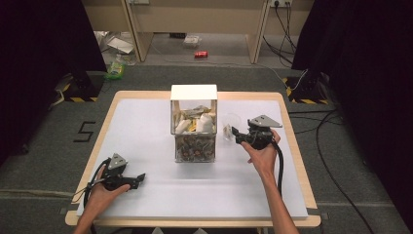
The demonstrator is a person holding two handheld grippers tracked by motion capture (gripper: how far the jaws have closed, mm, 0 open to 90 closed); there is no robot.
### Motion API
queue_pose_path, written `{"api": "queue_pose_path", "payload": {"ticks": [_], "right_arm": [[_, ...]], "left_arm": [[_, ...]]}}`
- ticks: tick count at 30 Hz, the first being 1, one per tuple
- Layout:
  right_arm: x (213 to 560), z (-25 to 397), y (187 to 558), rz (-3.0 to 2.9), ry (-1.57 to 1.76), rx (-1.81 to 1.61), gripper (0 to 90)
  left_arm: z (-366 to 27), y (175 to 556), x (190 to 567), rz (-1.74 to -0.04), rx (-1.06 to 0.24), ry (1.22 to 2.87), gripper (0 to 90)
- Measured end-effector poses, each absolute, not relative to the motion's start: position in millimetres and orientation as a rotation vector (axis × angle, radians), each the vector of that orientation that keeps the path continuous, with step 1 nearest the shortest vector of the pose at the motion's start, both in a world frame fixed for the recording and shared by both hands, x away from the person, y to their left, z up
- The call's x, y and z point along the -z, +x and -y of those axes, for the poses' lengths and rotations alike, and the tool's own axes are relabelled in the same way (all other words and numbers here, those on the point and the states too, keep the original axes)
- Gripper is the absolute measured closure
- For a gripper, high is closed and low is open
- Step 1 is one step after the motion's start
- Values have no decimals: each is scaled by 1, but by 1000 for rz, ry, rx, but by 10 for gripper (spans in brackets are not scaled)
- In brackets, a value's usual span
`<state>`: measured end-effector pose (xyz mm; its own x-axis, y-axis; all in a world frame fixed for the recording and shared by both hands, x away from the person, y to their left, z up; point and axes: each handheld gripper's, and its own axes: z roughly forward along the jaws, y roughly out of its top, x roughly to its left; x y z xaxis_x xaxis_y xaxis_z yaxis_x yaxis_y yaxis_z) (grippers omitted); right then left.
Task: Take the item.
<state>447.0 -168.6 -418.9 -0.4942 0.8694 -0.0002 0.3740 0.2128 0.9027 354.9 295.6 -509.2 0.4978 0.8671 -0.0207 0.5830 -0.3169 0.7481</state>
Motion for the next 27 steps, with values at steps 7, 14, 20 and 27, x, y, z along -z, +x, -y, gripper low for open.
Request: {"api": "queue_pose_path", "payload": {"ticks": [7,14,20,27], "right_arm": [[420,173,441,-1975,1151,-1237,292],[421,177,435,-1976,1151,-1233,290],[423,177,431,-1983,1150,-1230,290],[425,179,426,-1990,1162,-1241,286]], "left_arm": [[-296,355,509,-1187,-509,2030,78],[-296,355,509,-1187,-509,2030,78],[-296,355,509,-1187,-509,2029,78],[-296,355,509,-1187,-509,2029,78]]}}
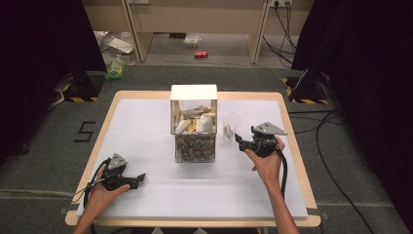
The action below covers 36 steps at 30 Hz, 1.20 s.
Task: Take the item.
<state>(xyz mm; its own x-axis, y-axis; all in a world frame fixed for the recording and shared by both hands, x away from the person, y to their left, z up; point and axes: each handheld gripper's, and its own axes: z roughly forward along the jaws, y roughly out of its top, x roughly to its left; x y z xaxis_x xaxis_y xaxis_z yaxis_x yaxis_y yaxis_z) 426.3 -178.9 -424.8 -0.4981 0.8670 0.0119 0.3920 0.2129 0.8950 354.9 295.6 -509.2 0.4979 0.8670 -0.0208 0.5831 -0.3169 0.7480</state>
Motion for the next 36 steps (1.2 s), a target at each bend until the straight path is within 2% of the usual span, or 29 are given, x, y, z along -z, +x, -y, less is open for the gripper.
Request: {"api": "queue_pose_path", "payload": {"ticks": [13,36], "right_arm": [[430,184,416,-1995,1187,-1238,234],[442,194,396,-2006,1199,-1239,223]], "left_arm": [[-296,355,509,-1187,-509,2029,78],[-296,355,509,-1187,-509,2029,78]]}}
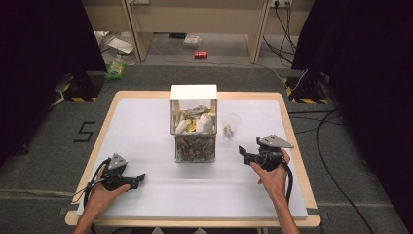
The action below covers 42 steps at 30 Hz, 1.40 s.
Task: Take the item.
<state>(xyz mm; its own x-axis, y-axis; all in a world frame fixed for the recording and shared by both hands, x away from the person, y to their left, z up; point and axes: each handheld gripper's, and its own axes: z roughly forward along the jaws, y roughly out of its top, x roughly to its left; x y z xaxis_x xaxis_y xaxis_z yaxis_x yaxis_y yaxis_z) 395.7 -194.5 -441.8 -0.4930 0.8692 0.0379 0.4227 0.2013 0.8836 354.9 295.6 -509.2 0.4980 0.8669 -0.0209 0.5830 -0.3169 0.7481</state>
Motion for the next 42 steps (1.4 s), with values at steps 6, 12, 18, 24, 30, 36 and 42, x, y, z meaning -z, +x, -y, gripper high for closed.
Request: {"api": "queue_pose_path", "payload": {"ticks": [6,12,18,24,30,36,42], "right_arm": [[447,198,391,-2015,1208,-1236,221],[453,201,386,-2023,1222,-1225,222],[458,201,380,-2037,1225,-1222,221],[463,202,375,-2048,1235,-1214,222],[467,205,369,-2049,1261,-1211,217],[473,207,364,-2066,1258,-1200,214],[478,205,358,-2089,1248,-1184,209]], "left_arm": [[-296,355,509,-1187,-508,2029,78],[-296,355,509,-1187,-508,2029,78],[-296,355,509,-1187,-509,2029,78],[-296,355,509,-1187,-509,2029,78],[-296,355,509,-1187,-509,2029,78],[-296,355,509,-1187,-509,2029,79],[-296,355,509,-1187,-508,2029,78]]}}
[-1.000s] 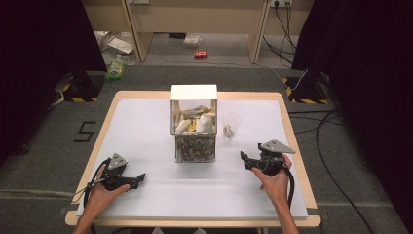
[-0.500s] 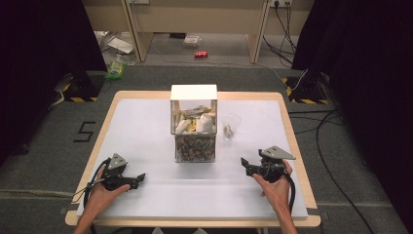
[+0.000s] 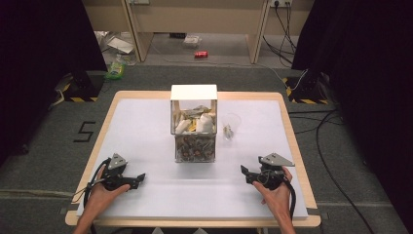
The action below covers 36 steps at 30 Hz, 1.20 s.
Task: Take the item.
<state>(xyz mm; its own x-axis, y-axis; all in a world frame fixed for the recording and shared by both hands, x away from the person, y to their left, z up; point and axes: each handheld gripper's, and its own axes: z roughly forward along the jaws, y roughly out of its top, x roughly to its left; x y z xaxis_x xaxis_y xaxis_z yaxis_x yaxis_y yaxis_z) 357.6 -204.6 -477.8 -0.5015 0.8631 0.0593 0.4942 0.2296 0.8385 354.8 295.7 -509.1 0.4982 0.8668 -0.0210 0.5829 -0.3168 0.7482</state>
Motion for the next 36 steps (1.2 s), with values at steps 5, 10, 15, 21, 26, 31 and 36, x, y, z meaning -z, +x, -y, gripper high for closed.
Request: {"api": "queue_pose_path", "payload": {"ticks": [5,10,15,21,26,31,36], "right_arm": [[480,203,352,-2103,1249,-1187,205],[481,203,349,-2110,1242,-1180,200],[485,204,343,-2131,1257,-1156,191],[492,204,338,-2171,1281,-1117,169],[495,204,333,-2200,1292,-1085,164],[498,204,330,-2226,1270,-1049,165],[499,204,329,-2239,1269,-1019,165]], "left_arm": [[-296,355,509,-1187,-509,2029,78],[-296,355,509,-1186,-508,2028,78],[-296,355,509,-1187,-508,2029,78],[-296,355,509,-1186,-508,2029,79],[-296,355,509,-1186,-508,2029,79],[-296,355,509,-1186,-508,2029,78],[-296,355,509,-1187,-509,2029,79]]}}
